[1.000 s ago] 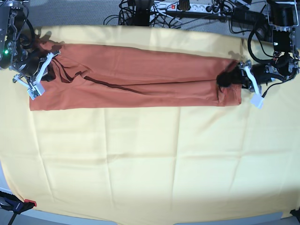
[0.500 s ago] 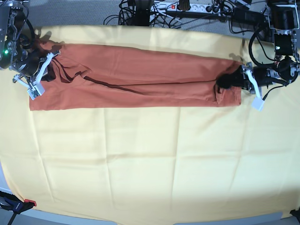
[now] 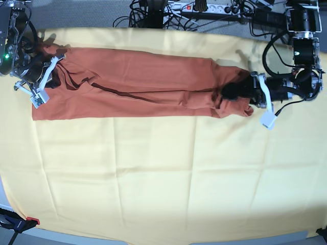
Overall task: Fold the T-shirt properly
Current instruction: 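Fold the held end toward the right gripper and release it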
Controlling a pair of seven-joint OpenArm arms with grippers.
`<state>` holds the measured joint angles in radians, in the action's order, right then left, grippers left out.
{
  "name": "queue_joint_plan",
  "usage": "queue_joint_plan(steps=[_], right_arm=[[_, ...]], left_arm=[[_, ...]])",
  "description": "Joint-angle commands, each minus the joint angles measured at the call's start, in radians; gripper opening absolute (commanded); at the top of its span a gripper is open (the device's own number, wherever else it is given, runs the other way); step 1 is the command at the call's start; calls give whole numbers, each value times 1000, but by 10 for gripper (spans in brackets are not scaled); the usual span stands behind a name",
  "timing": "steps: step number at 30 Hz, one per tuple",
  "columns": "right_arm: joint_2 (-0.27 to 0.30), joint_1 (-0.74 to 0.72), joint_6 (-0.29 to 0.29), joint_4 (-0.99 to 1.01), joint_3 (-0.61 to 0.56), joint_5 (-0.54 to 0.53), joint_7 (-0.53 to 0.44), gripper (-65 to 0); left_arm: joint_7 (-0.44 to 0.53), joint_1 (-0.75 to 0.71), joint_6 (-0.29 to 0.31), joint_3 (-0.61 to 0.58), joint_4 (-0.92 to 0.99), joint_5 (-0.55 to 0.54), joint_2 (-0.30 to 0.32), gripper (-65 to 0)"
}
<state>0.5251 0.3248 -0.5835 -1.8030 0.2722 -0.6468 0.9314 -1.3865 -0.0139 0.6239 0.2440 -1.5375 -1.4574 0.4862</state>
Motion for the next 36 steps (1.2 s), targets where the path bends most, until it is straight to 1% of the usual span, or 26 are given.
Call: queue_joint_plan(steps=[1,3,6,8,12,16,19,21,22,25,26,27,33,35,36], right_arm=[[18,-6,1,-11,10,-7,-15,-650],[18,-6,0,-11,10,-7,-15,-650],[18,-6,0,-11,10,-7,-15,-650],[18,-6,0,-11,10,-7,-15,-650],[18,-6,0,-11,10,-7,-15,-650],[18,-6,-1,-11,10,-7,-15,-650],[18,-6,0,-11,10,-7,-14,-650],[18,-6,-1,-11,10,-7,-11,-650],[18,-6,0,-11,10,-7,-11,-650],[18,-6,0,-11,10,-7,-12,-650],[18,-6,-1,-11,10,-7,-12,-650],[18,-6,-1,-11,10,-8,-12,-650],[18,-6,-1,-11,10,-7,-11,-650],[18,-6,-1,-11,10,-8,-11,-650],[18,-6,0,-11,10,-8,-11,-650]], left_arm=[[14,14,19,7,-15,-26,-12,-650],[27,14,37,6,-15,-26,-70,-650],[40,14,46,6,-14,-26,-154,-650],[49,14,68,5,-13,-26,-206,-650],[55,14,74,5,-13,-26,-293,-650],[56,14,74,5,-10,21,-355,-650],[76,14,74,5,-8,65,-381,-650],[81,14,74,4,-7,69,-389,-650],[81,14,74,-2,-7,69,-389,-611],[81,14,74,-45,-6,70,-389,-337],[81,14,74,-69,-6,70,-389,-277],[81,14,74,-95,-5,70,-389,-260],[47,14,74,-242,-3,71,-389,-260],[59,14,74,-261,-3,74,-389,-260],[83,14,74,-262,-3,74,-389,-260]])
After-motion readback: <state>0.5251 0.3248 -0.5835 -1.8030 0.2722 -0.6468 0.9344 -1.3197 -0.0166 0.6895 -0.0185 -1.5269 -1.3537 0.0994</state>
